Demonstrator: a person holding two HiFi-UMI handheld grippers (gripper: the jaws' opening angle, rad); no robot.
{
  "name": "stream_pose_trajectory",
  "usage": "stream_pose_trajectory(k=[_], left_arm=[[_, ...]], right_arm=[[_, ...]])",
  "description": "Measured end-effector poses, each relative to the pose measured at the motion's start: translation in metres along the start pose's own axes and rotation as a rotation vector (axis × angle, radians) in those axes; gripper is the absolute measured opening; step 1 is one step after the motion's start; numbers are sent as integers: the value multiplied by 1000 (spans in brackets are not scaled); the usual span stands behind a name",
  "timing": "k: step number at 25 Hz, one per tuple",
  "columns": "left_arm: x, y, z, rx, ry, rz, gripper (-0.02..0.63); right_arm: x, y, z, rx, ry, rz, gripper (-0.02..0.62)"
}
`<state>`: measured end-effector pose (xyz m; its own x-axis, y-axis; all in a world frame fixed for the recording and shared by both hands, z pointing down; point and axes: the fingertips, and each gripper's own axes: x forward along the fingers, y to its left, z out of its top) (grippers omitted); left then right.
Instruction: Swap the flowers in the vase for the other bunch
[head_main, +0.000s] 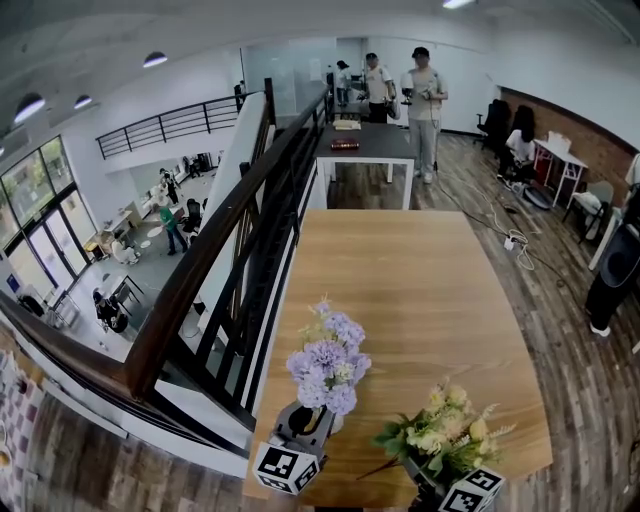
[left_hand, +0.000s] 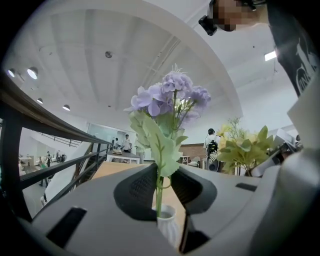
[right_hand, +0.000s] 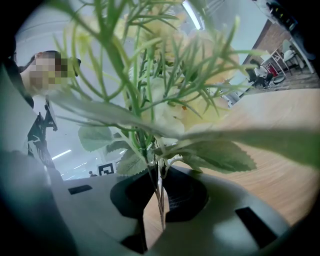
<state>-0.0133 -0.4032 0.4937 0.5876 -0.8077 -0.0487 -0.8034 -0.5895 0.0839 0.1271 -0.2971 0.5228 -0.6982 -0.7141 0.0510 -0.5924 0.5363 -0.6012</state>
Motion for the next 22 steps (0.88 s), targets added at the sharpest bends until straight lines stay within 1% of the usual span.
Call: stream_pose_trajectory(k=[6, 13, 22], left_arm=[[-8, 6, 16, -9, -41, 3, 81], [-6, -2, 37, -11, -64, 13, 78], [-20, 0, 60, -36, -93, 23, 75]], right_arm=[[2, 6, -1, 7, -6, 0, 54], [-3, 9, 17, 3, -20, 2, 54], [0, 17, 25, 14, -34, 14, 54]])
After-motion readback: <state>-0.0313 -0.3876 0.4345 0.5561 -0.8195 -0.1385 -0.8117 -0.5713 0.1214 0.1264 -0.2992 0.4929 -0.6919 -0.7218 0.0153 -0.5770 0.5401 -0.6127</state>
